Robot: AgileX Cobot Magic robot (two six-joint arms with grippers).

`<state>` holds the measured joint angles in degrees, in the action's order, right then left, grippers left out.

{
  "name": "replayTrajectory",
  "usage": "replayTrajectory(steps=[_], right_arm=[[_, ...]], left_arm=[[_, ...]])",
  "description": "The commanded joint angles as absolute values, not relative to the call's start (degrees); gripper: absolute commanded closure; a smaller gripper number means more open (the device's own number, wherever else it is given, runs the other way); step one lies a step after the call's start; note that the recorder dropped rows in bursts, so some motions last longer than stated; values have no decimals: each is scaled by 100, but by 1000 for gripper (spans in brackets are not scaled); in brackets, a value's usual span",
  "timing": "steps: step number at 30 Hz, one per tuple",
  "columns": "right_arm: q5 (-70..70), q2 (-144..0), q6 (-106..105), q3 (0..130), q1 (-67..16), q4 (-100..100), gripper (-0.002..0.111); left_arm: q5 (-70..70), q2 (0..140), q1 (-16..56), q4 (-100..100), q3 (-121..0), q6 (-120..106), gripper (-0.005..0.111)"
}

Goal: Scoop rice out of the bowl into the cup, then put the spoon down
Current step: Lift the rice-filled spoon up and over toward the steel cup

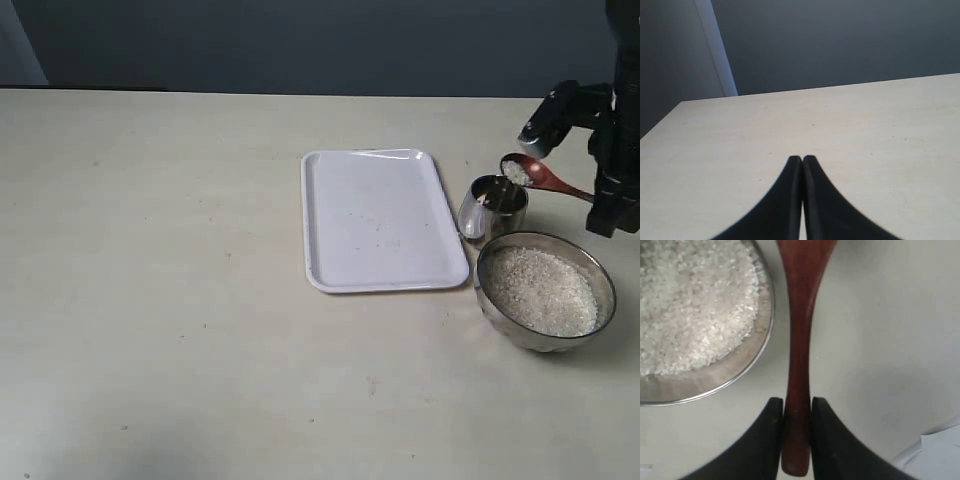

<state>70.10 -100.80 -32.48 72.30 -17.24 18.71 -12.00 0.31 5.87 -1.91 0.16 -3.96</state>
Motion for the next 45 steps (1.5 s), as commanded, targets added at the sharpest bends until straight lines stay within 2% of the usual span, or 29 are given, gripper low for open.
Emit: replayTrajectory(steps=[1,33,45], right_arm=[[6996,-10112,-3472,7400,-1529,1618,109],[6718,-10435,-2990,7400,-1542,2083,109],[6516,-10520,-2674,7400,-1938,2666,109]], left_arm=[[-1158,0,585,-175,0,-366,106],[-1158,0,585,-175,0,-366,106],[-1158,0,585,-175,0,-366,106]])
